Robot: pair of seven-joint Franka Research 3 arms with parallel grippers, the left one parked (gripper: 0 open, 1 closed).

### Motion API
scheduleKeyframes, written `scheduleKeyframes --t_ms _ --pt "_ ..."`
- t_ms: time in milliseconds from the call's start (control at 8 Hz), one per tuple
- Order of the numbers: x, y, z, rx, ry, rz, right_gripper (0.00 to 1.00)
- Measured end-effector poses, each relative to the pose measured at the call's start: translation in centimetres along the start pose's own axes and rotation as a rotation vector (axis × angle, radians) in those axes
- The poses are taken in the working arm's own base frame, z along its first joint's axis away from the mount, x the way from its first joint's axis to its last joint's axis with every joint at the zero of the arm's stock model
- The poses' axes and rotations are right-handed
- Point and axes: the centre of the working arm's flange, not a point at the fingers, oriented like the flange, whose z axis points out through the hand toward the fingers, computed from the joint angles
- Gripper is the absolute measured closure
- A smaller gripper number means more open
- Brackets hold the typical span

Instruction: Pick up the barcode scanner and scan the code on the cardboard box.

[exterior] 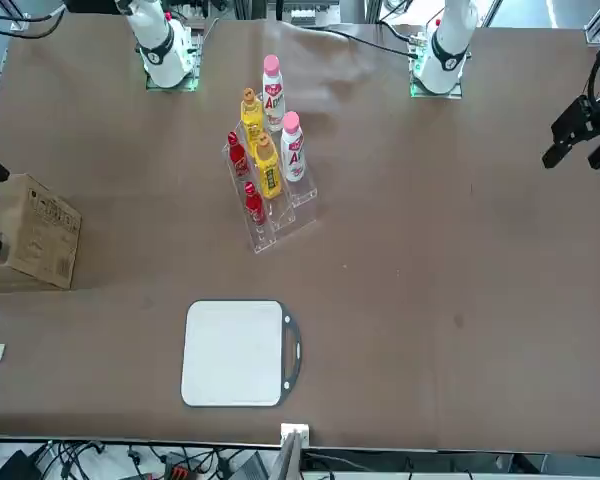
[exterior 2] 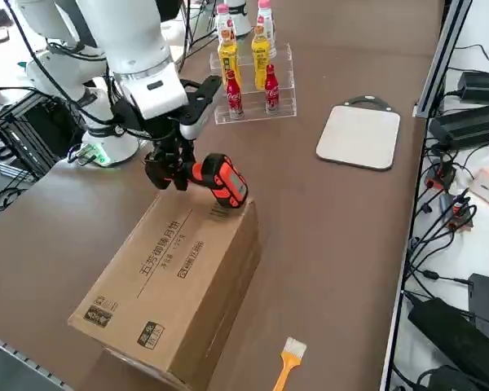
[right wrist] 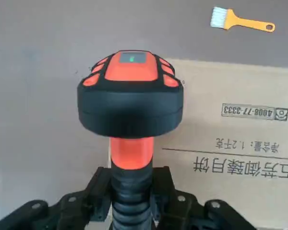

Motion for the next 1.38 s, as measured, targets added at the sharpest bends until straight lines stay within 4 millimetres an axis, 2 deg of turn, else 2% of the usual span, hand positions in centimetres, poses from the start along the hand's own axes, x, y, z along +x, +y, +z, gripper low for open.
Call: scheduleKeyframes --t_ms 625,1125,1375 --pt "-1.24 0.83 0.34 0.027 -0.042 0.016 0.57" --pt "-1.29 0.80 0.22 0.028 -0.042 0.015 0.57" --pt "-0.92 0.16 -0.32 0.024 -0.033 0.005 0.57"
